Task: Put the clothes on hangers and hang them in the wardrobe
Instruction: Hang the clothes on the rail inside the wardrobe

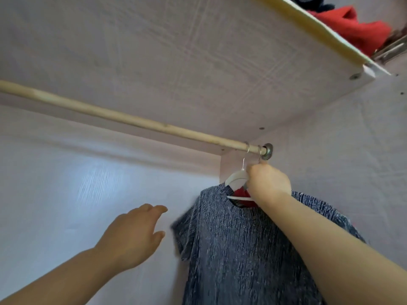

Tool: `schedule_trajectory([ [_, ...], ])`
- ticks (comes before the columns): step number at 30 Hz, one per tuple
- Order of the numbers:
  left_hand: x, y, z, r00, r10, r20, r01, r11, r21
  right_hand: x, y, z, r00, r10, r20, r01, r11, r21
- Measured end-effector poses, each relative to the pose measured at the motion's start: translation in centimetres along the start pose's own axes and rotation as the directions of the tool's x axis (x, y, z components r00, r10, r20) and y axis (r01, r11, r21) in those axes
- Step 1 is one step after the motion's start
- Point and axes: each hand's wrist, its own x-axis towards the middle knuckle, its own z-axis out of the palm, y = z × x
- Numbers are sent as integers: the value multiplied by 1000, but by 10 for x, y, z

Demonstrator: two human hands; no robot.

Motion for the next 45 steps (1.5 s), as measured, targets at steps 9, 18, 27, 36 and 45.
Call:
schedule_trajectory([
  [9, -10, 1, 3, 999, -11, 45, 11, 1000, 12, -16, -4, 4, 1000, 6, -17, -7, 997, -76],
  [18, -66, -12, 9, 986, -69, 153, 66, 998, 24, -121, -41, 34, 979, -204, 23, 201, 974, 109],
  [27, -230, -32, 60, 859, -173, 482, 187, 982, 19, -328, -122, 86, 839, -358, 409, 192, 899, 393],
  [36, -431, -40, 64, 605, -419, 677, 458, 879, 134, -500, -188, 96, 633, -559, 536, 158, 770, 618],
  [45, -622, 9, -9, 116, -802, 586, 774, 443, 453, -608, -248, 73, 300, -894, 334, 321, 424, 847],
])
